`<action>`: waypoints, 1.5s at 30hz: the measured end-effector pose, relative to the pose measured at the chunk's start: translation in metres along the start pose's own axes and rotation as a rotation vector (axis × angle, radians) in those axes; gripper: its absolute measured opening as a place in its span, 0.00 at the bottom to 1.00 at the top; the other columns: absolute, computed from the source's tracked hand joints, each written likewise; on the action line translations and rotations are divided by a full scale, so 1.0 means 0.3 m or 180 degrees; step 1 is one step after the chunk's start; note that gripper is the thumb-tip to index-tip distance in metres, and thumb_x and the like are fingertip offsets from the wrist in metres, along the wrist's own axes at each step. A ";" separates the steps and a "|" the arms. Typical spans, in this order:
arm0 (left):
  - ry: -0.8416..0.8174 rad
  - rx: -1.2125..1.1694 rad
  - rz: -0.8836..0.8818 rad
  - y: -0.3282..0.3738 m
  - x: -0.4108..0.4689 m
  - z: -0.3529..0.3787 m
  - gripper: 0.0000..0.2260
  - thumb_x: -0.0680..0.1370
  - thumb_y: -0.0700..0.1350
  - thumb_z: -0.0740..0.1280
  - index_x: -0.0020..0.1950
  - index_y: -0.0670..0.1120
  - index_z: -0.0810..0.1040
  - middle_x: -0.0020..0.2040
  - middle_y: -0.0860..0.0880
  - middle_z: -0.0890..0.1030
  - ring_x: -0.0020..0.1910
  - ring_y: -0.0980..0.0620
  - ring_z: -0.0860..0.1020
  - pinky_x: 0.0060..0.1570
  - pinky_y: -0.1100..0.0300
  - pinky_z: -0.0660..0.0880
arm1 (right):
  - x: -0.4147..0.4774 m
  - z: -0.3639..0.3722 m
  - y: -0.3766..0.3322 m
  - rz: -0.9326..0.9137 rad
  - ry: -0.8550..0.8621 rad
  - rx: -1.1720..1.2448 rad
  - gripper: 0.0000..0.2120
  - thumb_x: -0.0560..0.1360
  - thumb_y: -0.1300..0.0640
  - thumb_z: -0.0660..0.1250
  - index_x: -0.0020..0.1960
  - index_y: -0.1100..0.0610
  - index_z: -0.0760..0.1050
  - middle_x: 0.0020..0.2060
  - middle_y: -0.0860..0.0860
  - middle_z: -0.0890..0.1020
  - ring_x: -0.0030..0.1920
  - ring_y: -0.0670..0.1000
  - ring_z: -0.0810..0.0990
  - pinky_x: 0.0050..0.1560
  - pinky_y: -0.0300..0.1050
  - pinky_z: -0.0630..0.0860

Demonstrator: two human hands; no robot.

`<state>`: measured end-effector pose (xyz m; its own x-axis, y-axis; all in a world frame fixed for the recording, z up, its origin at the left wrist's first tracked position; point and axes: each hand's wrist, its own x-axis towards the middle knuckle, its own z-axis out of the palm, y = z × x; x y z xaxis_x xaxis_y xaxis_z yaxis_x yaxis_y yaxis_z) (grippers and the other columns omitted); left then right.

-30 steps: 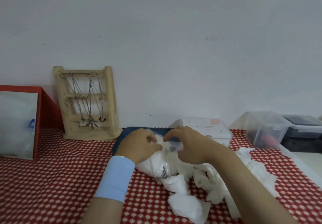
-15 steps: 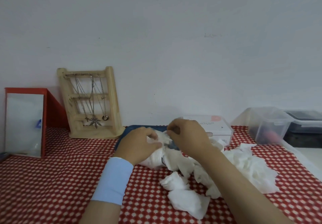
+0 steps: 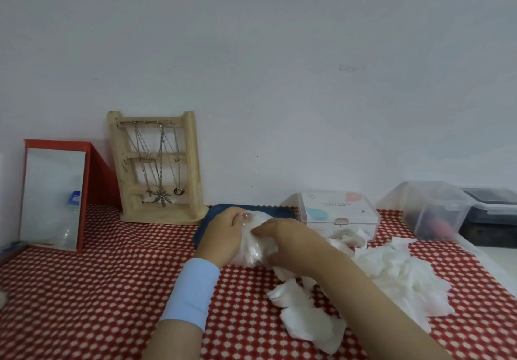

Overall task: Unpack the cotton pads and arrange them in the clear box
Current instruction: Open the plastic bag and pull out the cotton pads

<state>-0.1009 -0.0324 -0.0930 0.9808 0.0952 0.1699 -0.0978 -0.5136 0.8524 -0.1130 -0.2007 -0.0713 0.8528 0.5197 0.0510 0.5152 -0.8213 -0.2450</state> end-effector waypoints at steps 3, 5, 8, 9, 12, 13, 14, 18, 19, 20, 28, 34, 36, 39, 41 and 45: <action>0.0007 -0.0035 0.0109 0.000 0.000 -0.010 0.11 0.86 0.46 0.58 0.53 0.54 0.80 0.50 0.57 0.81 0.54 0.56 0.78 0.50 0.64 0.70 | 0.021 0.002 -0.044 0.0066 -0.0148 -0.0172 0.31 0.74 0.58 0.72 0.75 0.47 0.68 0.68 0.50 0.75 0.64 0.53 0.76 0.62 0.50 0.76; -0.0075 -0.0140 0.0096 -0.004 0.006 -0.023 0.10 0.86 0.49 0.59 0.55 0.55 0.81 0.54 0.56 0.82 0.56 0.56 0.78 0.54 0.62 0.71 | 0.037 -0.007 -0.061 0.0098 -0.0400 -0.0280 0.29 0.75 0.59 0.71 0.74 0.50 0.68 0.70 0.50 0.72 0.65 0.55 0.76 0.63 0.52 0.76; -0.0636 -0.0566 -0.0217 -0.014 0.007 -0.045 0.08 0.84 0.49 0.63 0.60 0.58 0.78 0.61 0.53 0.81 0.54 0.60 0.78 0.53 0.66 0.71 | 0.091 -0.014 -0.079 0.0255 -0.0390 -0.0455 0.20 0.77 0.61 0.68 0.69 0.56 0.73 0.61 0.57 0.79 0.58 0.58 0.80 0.59 0.54 0.78; -0.0890 -0.0681 -0.0271 -0.023 0.003 -0.057 0.11 0.83 0.45 0.65 0.64 0.57 0.76 0.64 0.53 0.80 0.55 0.62 0.77 0.53 0.68 0.71 | 0.107 -0.022 -0.092 0.0371 -0.0566 -0.0504 0.20 0.78 0.60 0.68 0.69 0.57 0.72 0.60 0.57 0.79 0.58 0.58 0.80 0.61 0.52 0.77; -0.1441 0.0060 0.0026 -0.066 -0.008 -0.083 0.39 0.73 0.41 0.74 0.79 0.59 0.60 0.71 0.56 0.72 0.65 0.59 0.73 0.60 0.69 0.71 | 0.151 -0.020 -0.117 0.0624 -0.1392 -0.0784 0.23 0.80 0.55 0.67 0.73 0.57 0.68 0.66 0.53 0.77 0.66 0.52 0.76 0.68 0.45 0.70; -0.1500 0.0427 0.0118 -0.069 -0.013 -0.086 0.46 0.72 0.41 0.76 0.81 0.60 0.53 0.71 0.57 0.69 0.66 0.59 0.70 0.57 0.72 0.69 | 0.163 -0.021 -0.120 0.0526 -0.1450 -0.0887 0.21 0.82 0.54 0.64 0.74 0.56 0.68 0.69 0.52 0.76 0.68 0.51 0.74 0.68 0.43 0.68; -0.1579 0.0707 0.0118 -0.071 -0.018 -0.090 0.50 0.72 0.41 0.77 0.82 0.61 0.46 0.70 0.57 0.68 0.65 0.58 0.69 0.54 0.73 0.68 | 0.170 -0.021 -0.117 0.0254 -0.1493 -0.1102 0.20 0.83 0.53 0.61 0.74 0.56 0.68 0.70 0.51 0.75 0.70 0.51 0.72 0.68 0.42 0.66; -0.1657 0.1401 0.0076 -0.062 -0.014 -0.066 0.48 0.77 0.43 0.73 0.81 0.62 0.39 0.70 0.54 0.69 0.61 0.55 0.72 0.57 0.63 0.70 | 0.149 -0.006 -0.055 0.0246 -0.1111 -0.1139 0.20 0.84 0.50 0.59 0.71 0.60 0.72 0.68 0.56 0.76 0.69 0.56 0.74 0.66 0.47 0.69; -0.1529 0.1447 0.0091 -0.063 -0.011 -0.061 0.43 0.79 0.44 0.70 0.82 0.61 0.42 0.72 0.52 0.70 0.62 0.55 0.73 0.59 0.62 0.71 | 0.134 -0.010 -0.049 0.0330 -0.0723 -0.1048 0.18 0.82 0.51 0.62 0.68 0.59 0.75 0.64 0.55 0.79 0.65 0.57 0.76 0.62 0.47 0.71; -0.1383 0.1513 0.0098 -0.066 -0.009 -0.059 0.39 0.81 0.44 0.67 0.82 0.61 0.45 0.73 0.51 0.71 0.63 0.53 0.74 0.61 0.60 0.71 | 0.110 -0.012 -0.045 0.0400 -0.0369 -0.0645 0.15 0.80 0.54 0.65 0.65 0.56 0.77 0.59 0.54 0.81 0.60 0.56 0.79 0.56 0.46 0.73; -0.1218 0.2082 0.0147 -0.025 -0.024 -0.042 0.36 0.81 0.40 0.65 0.82 0.57 0.49 0.73 0.48 0.72 0.67 0.47 0.75 0.64 0.56 0.72 | -0.067 -0.092 0.075 0.0290 0.0662 0.0245 0.22 0.76 0.65 0.66 0.63 0.45 0.82 0.56 0.46 0.85 0.55 0.49 0.81 0.48 0.34 0.74; -0.1719 0.2125 0.0079 0.118 -0.103 -0.118 0.58 0.70 0.58 0.78 0.82 0.57 0.36 0.84 0.54 0.43 0.83 0.49 0.41 0.81 0.45 0.47 | -0.210 -0.112 0.110 0.0479 -0.0224 -0.0576 0.29 0.77 0.59 0.65 0.74 0.39 0.68 0.68 0.46 0.77 0.68 0.52 0.74 0.62 0.43 0.69; -0.1497 0.1557 0.0276 0.179 -0.135 -0.101 0.46 0.74 0.57 0.74 0.83 0.58 0.48 0.82 0.56 0.55 0.81 0.53 0.54 0.77 0.55 0.56 | -0.262 -0.139 0.104 0.0708 -0.0858 -0.0348 0.34 0.77 0.51 0.68 0.79 0.39 0.60 0.76 0.46 0.68 0.75 0.53 0.66 0.70 0.48 0.66; -0.1112 0.1215 0.0725 0.245 -0.172 -0.025 0.23 0.83 0.49 0.64 0.78 0.57 0.66 0.75 0.59 0.68 0.72 0.58 0.68 0.67 0.65 0.63 | -0.292 -0.188 0.120 0.0960 -0.1116 0.0063 0.30 0.76 0.43 0.65 0.77 0.36 0.63 0.79 0.45 0.63 0.78 0.53 0.59 0.76 0.54 0.56; -0.1137 0.1369 0.0856 0.266 -0.180 0.044 0.20 0.85 0.47 0.60 0.76 0.56 0.70 0.75 0.57 0.71 0.72 0.55 0.70 0.68 0.64 0.65 | -0.292 -0.199 0.144 0.0971 -0.0882 0.0251 0.25 0.75 0.37 0.59 0.71 0.39 0.73 0.75 0.45 0.70 0.74 0.52 0.66 0.75 0.55 0.59; -0.1644 0.1848 0.0784 0.244 -0.188 0.182 0.23 0.84 0.47 0.58 0.80 0.53 0.63 0.75 0.50 0.72 0.70 0.49 0.73 0.70 0.51 0.71 | -0.294 -0.150 0.189 0.0929 0.0143 0.0398 0.21 0.82 0.44 0.55 0.72 0.48 0.72 0.71 0.48 0.74 0.69 0.52 0.72 0.70 0.51 0.68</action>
<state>-0.1542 -0.1219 -0.0673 0.9104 -0.4105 -0.0513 -0.3570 -0.8422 0.4040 -0.1552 -0.3037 -0.0460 0.9674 0.2532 0.0030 0.2360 -0.8975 -0.3725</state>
